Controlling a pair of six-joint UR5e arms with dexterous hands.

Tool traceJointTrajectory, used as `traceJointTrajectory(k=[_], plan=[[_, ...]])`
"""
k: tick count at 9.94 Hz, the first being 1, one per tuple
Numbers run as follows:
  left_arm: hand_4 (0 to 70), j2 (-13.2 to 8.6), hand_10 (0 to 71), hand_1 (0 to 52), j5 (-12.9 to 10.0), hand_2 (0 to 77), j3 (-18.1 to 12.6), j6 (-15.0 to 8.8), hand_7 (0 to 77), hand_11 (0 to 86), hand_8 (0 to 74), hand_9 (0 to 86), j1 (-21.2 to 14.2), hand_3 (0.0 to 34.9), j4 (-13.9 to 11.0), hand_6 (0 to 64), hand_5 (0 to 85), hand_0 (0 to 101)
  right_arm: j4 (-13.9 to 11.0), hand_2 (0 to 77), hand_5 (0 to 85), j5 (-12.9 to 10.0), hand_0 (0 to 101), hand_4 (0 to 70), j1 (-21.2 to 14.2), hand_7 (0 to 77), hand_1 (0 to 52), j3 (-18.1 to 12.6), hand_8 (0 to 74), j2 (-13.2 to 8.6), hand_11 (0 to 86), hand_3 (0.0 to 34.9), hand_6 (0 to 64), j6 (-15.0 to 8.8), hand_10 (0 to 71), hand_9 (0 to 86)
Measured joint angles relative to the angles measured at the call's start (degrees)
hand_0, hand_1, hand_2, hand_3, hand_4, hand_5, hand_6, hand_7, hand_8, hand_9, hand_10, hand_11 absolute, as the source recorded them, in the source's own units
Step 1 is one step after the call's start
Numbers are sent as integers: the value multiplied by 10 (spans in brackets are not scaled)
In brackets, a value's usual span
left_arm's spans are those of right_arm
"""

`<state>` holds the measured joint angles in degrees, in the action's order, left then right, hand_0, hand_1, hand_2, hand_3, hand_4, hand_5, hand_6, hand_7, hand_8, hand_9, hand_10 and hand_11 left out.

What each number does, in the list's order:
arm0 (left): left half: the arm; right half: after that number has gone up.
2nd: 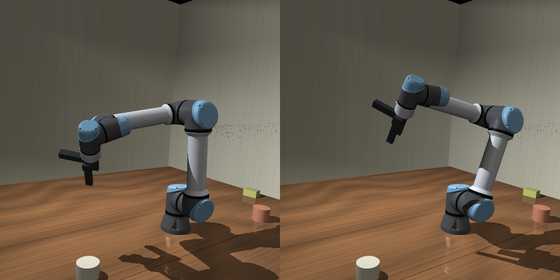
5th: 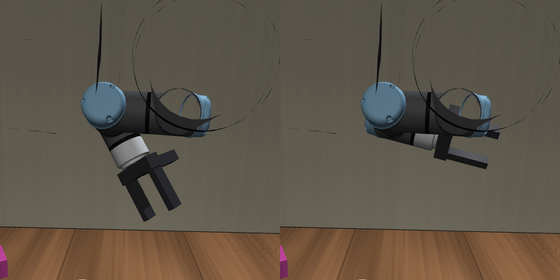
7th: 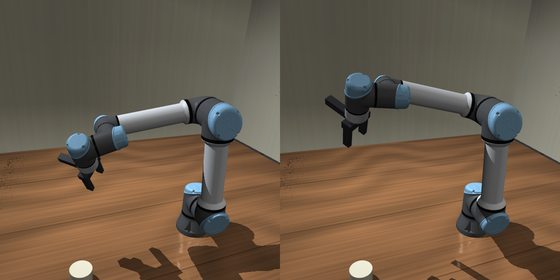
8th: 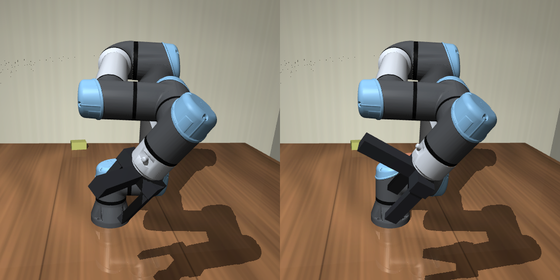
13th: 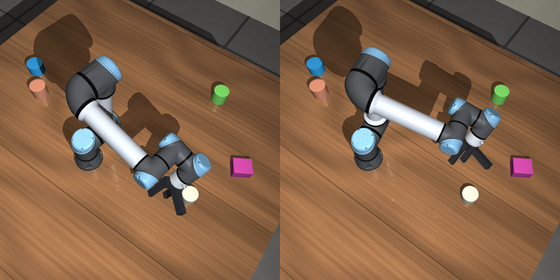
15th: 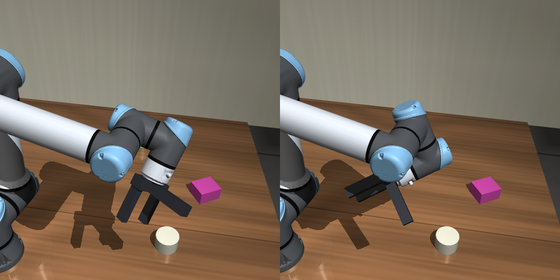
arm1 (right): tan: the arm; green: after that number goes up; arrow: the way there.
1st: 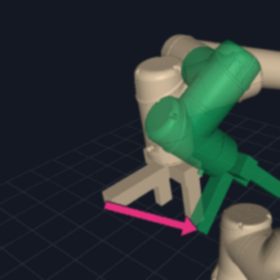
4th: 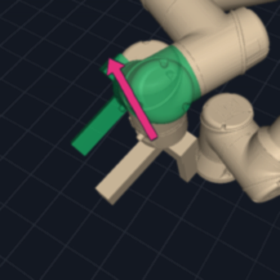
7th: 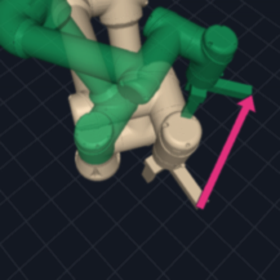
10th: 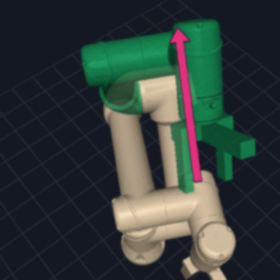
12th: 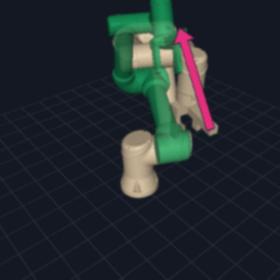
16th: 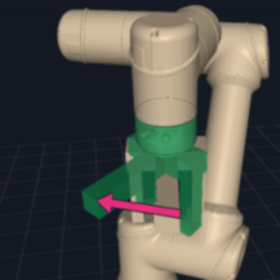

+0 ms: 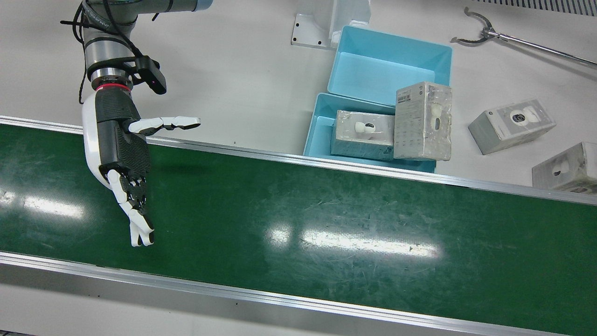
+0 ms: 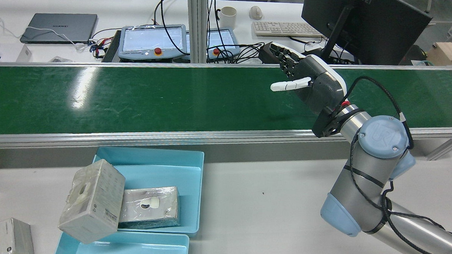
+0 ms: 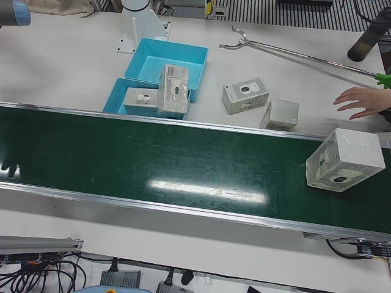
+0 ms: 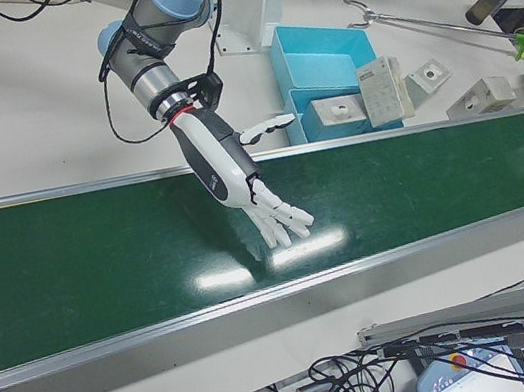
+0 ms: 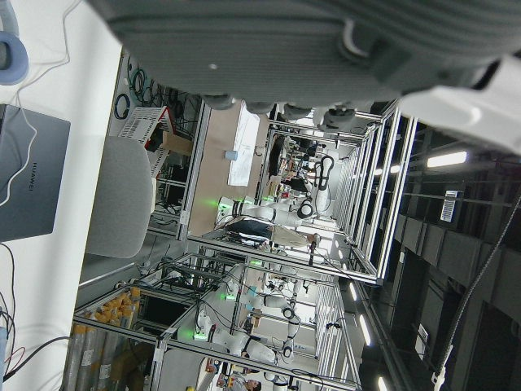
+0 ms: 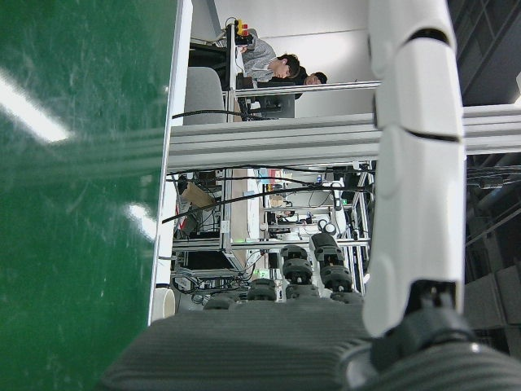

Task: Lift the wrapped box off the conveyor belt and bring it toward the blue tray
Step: 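Lower the open right hand to hover just above the conveyor belt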

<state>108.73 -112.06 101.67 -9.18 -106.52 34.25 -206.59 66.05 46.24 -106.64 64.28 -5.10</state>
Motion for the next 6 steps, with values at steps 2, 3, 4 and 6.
traceJointTrajectory(k=[2,3,4,6], plan=[[0,0,5,0,0,11,0,0,5,5,5,5,0,0,0,5,11,0,0,93,125,-1,487,60,0,11,169,1,5,0,5,0,11,0,0,33],[0,0,5,0,0,11,0,0,5,5,5,0,0,0,0,5,11,0,0,93,125,-1,487,60,0,11,169,1,5,0,5,0,11,-2,0,33],[0,0,5,0,0,11,0,0,5,5,5,0,0,0,0,0,11,0,0,98,125,-2,487,65,-2,11,169,1,5,-1,5,0,11,-3,0,33],[0,0,5,0,0,11,0,0,5,5,5,5,0,0,0,5,11,0,2,109,147,-3,485,93,-5,22,169,12,5,-7,5,0,27,-5,0,33]])
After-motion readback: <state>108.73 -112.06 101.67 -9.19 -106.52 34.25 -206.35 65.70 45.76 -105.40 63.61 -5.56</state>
